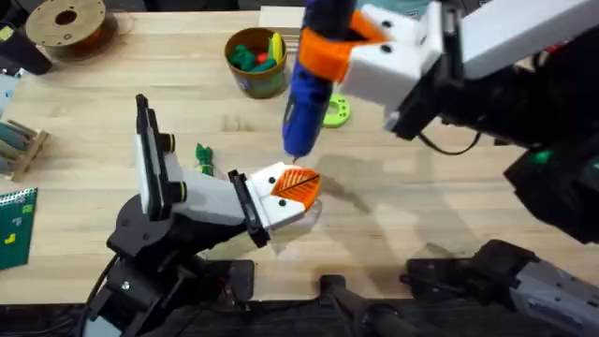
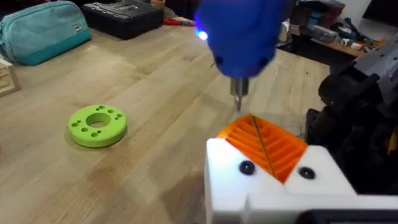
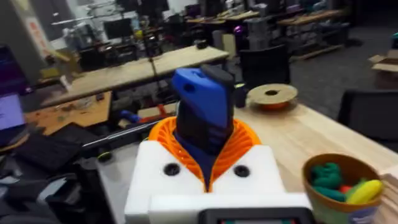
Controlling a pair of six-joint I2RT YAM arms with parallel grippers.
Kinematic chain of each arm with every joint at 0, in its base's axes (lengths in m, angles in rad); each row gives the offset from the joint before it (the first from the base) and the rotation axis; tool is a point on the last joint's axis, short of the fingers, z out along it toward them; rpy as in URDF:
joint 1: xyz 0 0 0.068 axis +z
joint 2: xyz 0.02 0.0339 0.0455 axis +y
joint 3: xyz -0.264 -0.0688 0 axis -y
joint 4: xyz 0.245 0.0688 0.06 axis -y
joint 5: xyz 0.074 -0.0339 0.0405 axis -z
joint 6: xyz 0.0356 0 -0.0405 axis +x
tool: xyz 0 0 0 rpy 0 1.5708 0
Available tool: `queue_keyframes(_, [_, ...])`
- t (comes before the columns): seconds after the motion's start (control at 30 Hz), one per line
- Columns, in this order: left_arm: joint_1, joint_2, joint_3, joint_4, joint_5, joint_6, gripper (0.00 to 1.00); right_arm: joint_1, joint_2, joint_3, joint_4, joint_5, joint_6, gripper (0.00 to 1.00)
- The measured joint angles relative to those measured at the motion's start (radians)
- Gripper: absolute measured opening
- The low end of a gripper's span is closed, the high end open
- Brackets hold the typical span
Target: Pick up the gripper from the table and insert it into the empty holder that is missing its gripper. Then pick up a screw, insert it into the mounting hole, and use the screwdriver to tighten it. Finally, clean up the table by picking up the vegetable and placing it into the bucket.
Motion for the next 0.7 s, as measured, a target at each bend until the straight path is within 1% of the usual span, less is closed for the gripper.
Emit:
queue_keyframes(0.2, [0.000,0.000,0.000,0.000,0.000,0.000,0.004,0.062,0.010,0.000,0.025,-0.001,0.006,0.029])
queue_keyframes(0.33, [0.000,0.000,0.000,0.000,0.000,0.000,0.004,0.075,0.025,0.000,0.062,0.000,0.006,0.029])
queue_keyframes(0.5, [0.000,0.000,0.000,0.000,0.000,0.000,0.004,0.099,0.053,0.000,0.071,0.000,0.007,0.029])
queue_keyframes(0.7, [0.000,0.000,0.000,0.000,0.000,0.000,0.004,0.104,0.068,0.000,0.089,0.000,0.006,0.029])
